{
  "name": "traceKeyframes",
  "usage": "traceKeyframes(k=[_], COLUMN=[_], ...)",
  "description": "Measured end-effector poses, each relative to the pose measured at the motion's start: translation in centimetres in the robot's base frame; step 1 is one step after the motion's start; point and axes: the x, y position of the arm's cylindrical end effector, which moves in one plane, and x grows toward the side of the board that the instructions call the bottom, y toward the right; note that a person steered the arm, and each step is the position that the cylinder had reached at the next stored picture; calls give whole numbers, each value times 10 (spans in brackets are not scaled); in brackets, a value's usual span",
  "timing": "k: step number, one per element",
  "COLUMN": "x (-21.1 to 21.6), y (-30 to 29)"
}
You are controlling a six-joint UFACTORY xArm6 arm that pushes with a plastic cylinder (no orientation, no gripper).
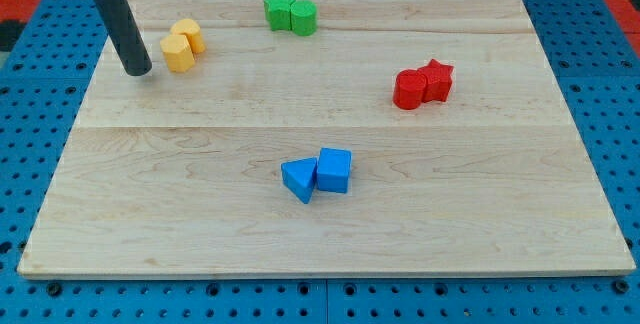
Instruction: Place yellow hexagon to the right of the yellow heart
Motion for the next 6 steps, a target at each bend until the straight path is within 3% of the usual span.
traceKeyframes(k=[3,4,5,6], x=[-1,-2,-6,-12], y=[82,59,-9,-7])
